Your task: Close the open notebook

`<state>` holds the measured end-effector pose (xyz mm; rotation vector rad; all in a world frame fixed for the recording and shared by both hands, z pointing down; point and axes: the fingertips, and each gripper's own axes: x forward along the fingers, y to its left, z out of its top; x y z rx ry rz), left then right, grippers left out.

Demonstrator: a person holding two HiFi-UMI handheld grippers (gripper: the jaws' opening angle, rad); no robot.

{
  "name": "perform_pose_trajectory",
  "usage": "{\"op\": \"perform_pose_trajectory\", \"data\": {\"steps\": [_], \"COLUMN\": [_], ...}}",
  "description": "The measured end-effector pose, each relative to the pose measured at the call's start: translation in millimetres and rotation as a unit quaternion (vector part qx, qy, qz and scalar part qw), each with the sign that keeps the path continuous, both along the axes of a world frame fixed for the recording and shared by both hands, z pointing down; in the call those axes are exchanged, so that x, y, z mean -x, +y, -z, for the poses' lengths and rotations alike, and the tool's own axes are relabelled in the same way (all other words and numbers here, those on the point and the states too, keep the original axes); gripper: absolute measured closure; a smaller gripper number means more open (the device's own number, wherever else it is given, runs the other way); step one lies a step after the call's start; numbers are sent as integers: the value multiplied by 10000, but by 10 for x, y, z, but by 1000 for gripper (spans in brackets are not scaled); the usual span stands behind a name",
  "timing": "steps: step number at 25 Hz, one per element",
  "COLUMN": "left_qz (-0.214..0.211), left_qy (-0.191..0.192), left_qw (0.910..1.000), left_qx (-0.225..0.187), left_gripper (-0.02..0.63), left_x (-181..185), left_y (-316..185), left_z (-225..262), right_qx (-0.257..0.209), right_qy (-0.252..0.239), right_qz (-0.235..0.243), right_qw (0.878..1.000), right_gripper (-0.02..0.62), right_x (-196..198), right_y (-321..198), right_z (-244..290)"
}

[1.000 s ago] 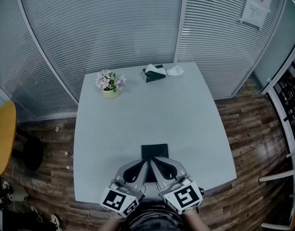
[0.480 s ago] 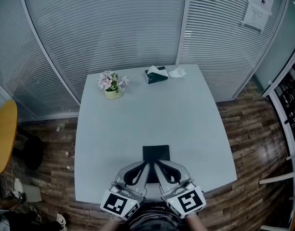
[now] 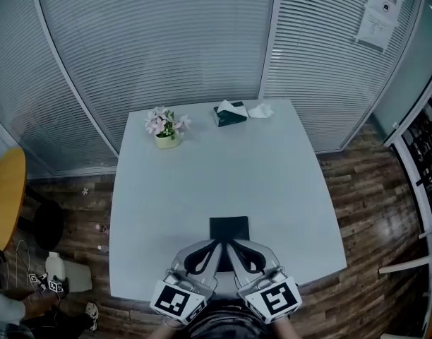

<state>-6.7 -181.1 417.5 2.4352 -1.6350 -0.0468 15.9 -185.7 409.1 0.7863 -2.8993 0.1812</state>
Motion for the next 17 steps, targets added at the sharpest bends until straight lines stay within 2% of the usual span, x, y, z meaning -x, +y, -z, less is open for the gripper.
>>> {"op": "perform_pose_trajectory", "data": {"steps": [17], "left_qz": [-35], "left_qy": [-124], "left_qw": [9999], "left_qx": [22], "left_gripper": [601], "left_x": [21], "left_y": [-42], "left_z": [-60], "right_qx": [39], "right_qy": [111], "right_qz": [1], "right_qw": [9999], "right_gripper": [597], "right_x": [16], "right_y": [-36], "right_z": [-46]}}
